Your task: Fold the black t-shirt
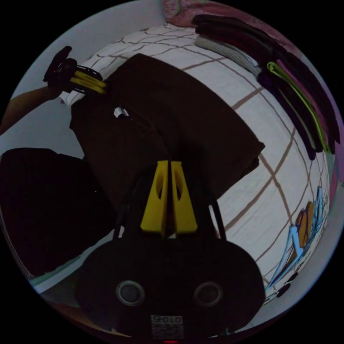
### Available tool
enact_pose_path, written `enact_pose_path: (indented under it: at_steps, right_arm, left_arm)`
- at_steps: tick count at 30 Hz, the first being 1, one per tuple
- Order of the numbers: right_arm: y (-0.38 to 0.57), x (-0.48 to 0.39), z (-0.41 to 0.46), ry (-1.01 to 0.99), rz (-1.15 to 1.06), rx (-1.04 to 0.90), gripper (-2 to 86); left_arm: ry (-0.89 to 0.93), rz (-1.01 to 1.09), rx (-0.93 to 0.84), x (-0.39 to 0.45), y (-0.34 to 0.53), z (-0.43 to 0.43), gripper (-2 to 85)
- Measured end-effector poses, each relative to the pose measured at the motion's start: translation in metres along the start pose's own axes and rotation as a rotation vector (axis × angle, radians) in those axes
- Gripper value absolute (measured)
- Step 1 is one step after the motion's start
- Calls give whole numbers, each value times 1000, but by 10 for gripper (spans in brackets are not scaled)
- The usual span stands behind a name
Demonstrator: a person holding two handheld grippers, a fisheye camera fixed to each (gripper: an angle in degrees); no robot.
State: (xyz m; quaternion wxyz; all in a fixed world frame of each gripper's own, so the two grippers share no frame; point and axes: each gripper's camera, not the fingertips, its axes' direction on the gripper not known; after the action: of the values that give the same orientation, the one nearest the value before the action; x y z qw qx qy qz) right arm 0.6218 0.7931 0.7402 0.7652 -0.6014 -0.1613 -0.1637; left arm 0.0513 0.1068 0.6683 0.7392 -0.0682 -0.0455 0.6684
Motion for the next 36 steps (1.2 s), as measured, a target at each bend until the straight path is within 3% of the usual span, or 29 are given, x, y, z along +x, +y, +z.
enact_pose_path:
  at_steps: [9,15,20,24,28,33,36]
  right_arm:
    - [44,-10,1,-59,50,58,27]
    - [50,7,6,-48,159,169,15]
    - [42,17,38,-83,180,128,11]
    - [48,25,78,-104,182,-2,12]
    - [55,42,78,-128,187,2,18]
    - [83,97,43,-110,279,256,64]
    - [90,141,49,-154,299,249,99]
  left_arm:
    - [75,87,-18,2,38,-12,17]
    - [119,-41,92,-14,68,-29,8]
    - [146,-112,139,-38,52,-20,0]
    - [205,-162,21,-53,53,24,-2]
    - [304,-253,107,-81,72,18,-1]
    - [155,-344,269,-126,99,-17,17]
    - [137,-431,267,-174,105,-17,42]
